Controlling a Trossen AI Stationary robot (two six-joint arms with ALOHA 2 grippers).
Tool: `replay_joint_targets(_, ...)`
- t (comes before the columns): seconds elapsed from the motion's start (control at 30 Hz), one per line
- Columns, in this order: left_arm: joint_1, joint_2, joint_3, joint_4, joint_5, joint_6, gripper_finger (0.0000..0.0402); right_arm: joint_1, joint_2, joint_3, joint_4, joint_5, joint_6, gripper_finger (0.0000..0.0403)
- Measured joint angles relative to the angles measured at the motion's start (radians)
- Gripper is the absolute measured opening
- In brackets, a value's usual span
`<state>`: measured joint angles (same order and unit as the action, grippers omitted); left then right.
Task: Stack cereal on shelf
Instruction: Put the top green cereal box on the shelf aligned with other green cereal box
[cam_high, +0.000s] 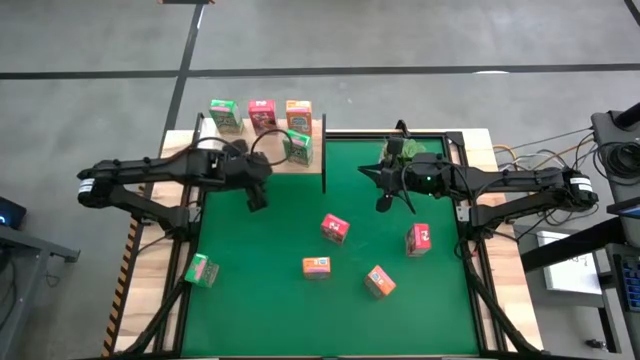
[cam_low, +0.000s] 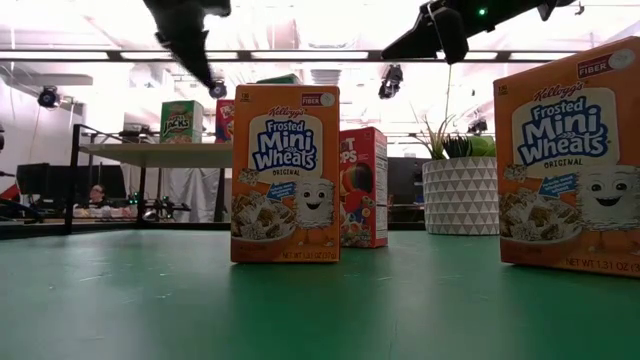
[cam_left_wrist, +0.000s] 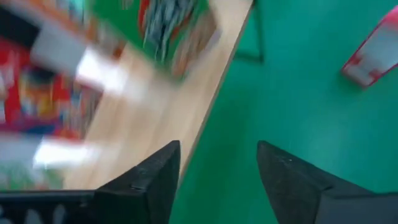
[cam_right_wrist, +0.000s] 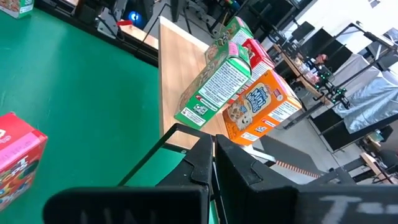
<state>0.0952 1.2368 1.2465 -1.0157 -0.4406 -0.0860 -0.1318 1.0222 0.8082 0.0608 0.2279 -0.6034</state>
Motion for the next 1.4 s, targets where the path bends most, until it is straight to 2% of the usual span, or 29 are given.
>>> replay_joint_targets(0.23,0.036,0.02,0.088,0.208,0.007,0.308,0.025,0.0,0.0,0.0,0.0,0.0,0.001,0.0009)
replay_joint_targets(0.37,0.099,0.034,0.113,0.315,0.052,0.49,0.0266,0.0,0.0,-0.001,-0.005,0.0,0.001,0.0009)
replay_joint_targets(0.43,0.151,0.047,0.132,0.327,0.13,0.55,0.0269,0.0,0.0,-0.001,-0.004,0.0,0.001,0.0009)
replay_joint_targets(0.5,0.211,0.063,0.156,0.329,0.253,0.583,0.027,0.0,0.0,-0.003,-0.005,0.0,0.001,0.0009)
replay_joint_targets(0.73,0.404,0.161,0.219,0.326,0.63,0.656,0.0258,0.0,0.0,-0.004,-0.005,0.0,0.001,0.0009)
replay_joint_targets(0.8,0.437,0.187,0.235,0.318,0.711,0.669,0.0252,0.0,0.0,-0.004,-0.005,0.0,0.001,0.0009)
replay_joint_targets(1.0,0.478,0.238,0.266,0.29,0.719,0.69,0.024,0.0,0.0,-0.004,-0.016,0.0,0.001,0.0009)
replay_joint_targets(1.4,0.497,0.25,0.264,0.246,0.712,0.714,0.0237,0.0,0.0,-0.004,-0.026,0.0,0.001,0.0009)
